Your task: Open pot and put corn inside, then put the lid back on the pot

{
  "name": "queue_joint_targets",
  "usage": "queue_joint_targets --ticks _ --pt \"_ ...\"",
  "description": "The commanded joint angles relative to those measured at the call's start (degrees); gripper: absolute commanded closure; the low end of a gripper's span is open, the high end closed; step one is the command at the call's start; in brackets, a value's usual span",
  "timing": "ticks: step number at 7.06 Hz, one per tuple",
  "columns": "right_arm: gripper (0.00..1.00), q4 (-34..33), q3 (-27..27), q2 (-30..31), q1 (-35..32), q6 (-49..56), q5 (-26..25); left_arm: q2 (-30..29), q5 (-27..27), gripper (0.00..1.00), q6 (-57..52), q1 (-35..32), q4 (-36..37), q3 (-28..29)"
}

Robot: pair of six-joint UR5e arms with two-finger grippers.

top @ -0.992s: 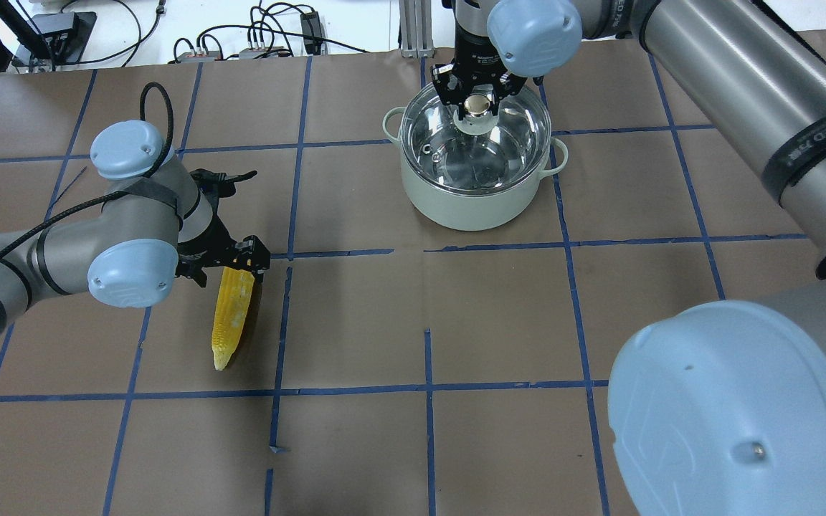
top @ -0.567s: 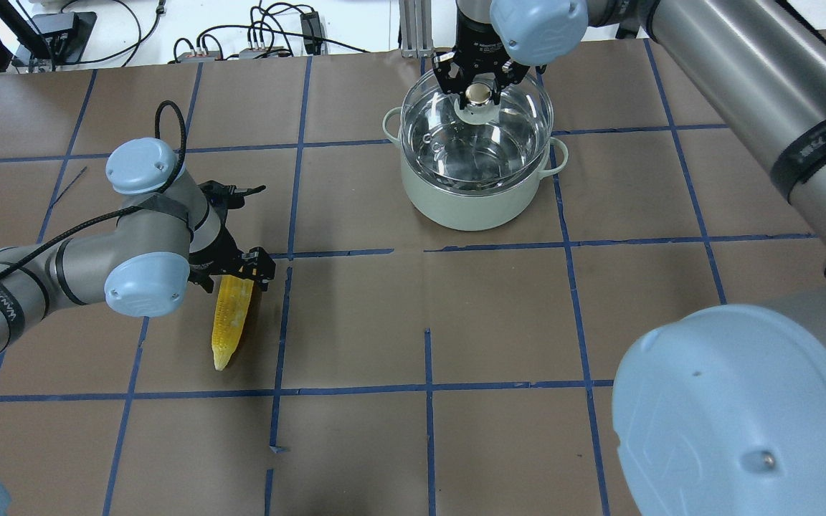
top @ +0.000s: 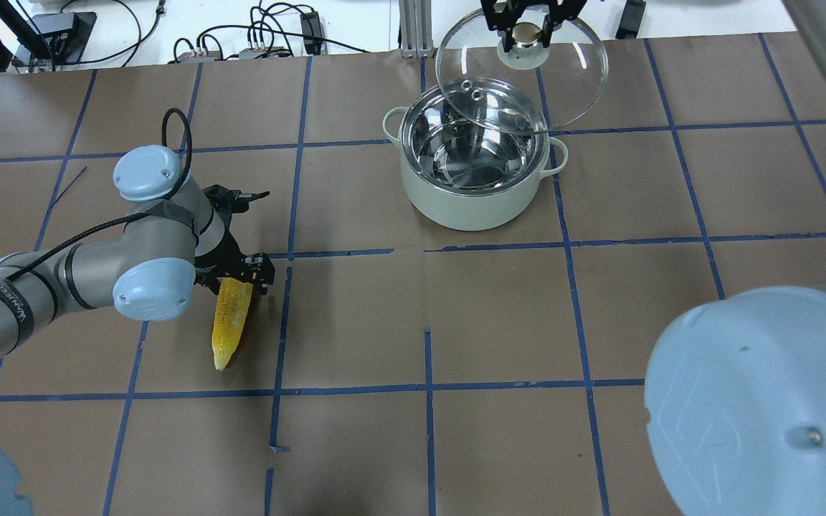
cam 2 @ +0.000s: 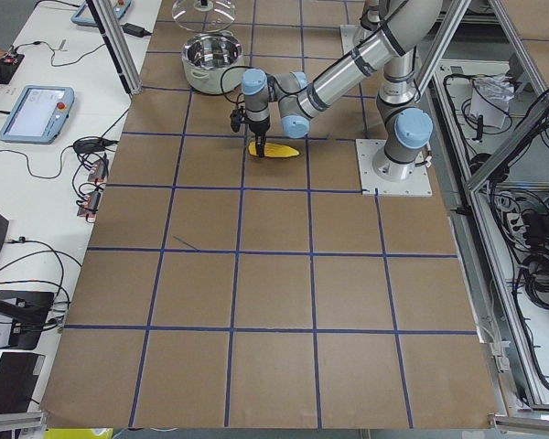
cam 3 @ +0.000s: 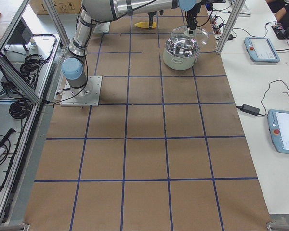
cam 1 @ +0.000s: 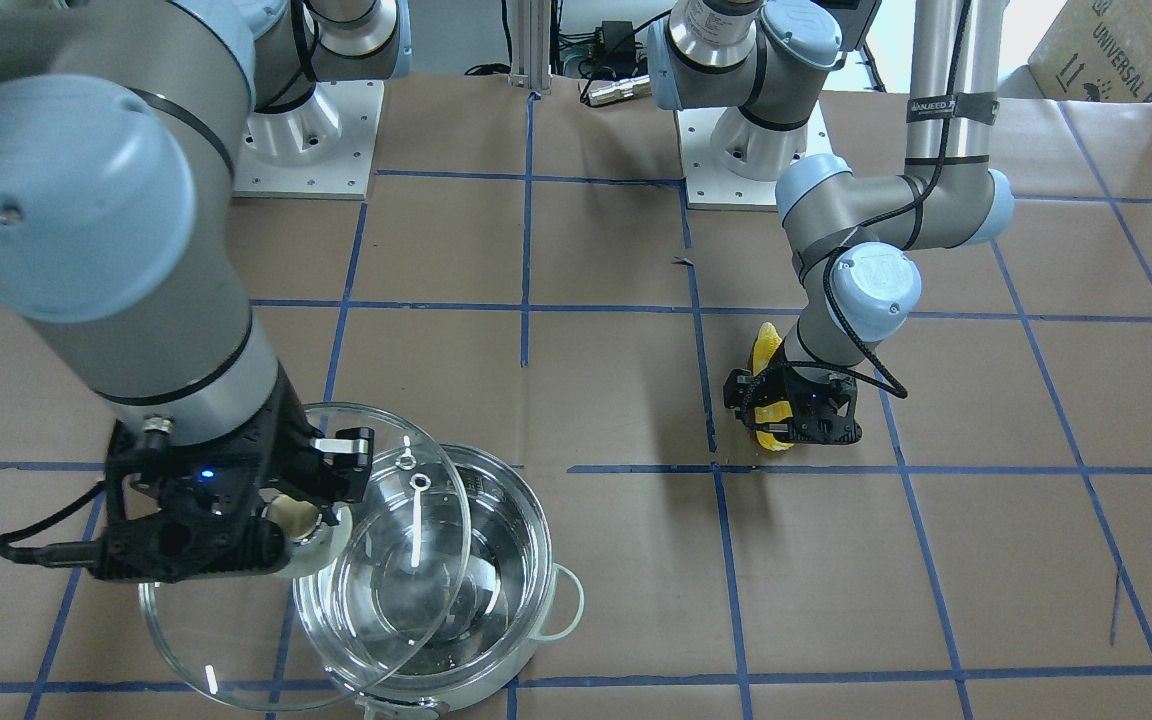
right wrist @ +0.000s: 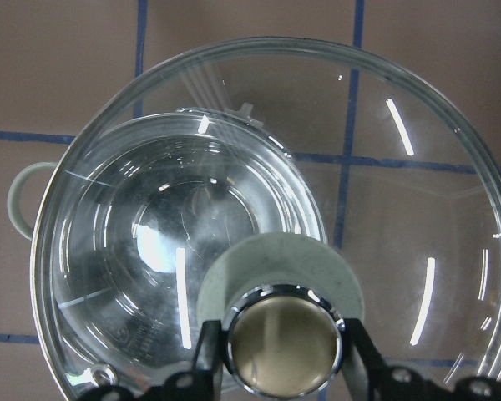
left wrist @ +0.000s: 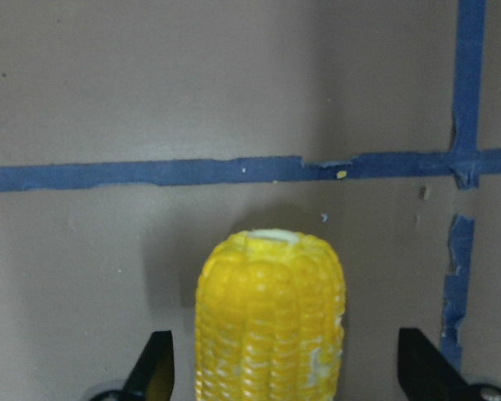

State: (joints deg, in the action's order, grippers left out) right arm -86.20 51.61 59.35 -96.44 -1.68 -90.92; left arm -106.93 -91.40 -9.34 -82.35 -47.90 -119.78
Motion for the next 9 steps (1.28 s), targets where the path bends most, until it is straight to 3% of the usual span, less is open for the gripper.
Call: queue_joint_targets --ticks 1,2,3,5,7,8,9 --pt "0.90 3.83 -1.16 1.91 4.84 2.82 0.30 0.06 -0.19 0.67 -0.24 0.00 0.00 0.34" --pt "0.91 6.98 -0.90 3.30 5.30 2.82 0.13 0.41 0.08 0.88 -0.24 -0.17 -0.08 0.78" --pt "0.91 9.10 0.41 5.41 5.39 2.21 0.13 1.28 0.34 0.97 0.20 -0.52 -0.17 1.22" --pt "0.91 9.29 9.42 12.86 5.39 1.42 0.13 1.90 1.04 0.97 4.74 -2.19 -6.98 7.07" --pt "0.90 9.12 19.36 22.17 5.39 0.98 -0.22 1.03 4.73 0.97 11.77 -6.39 -18.58 19.35" --pt "0.90 9.29 22.89 26.04 5.39 0.89 -0.13 -0.63 8.91 0.97 15.89 -8.59 -24.11 26.81" --pt "0.90 9.03 26.75 29.48 5.13 0.80 -0.22 -4.21 9.56 0.97 21.42 -11.66 -27.13 34.28"
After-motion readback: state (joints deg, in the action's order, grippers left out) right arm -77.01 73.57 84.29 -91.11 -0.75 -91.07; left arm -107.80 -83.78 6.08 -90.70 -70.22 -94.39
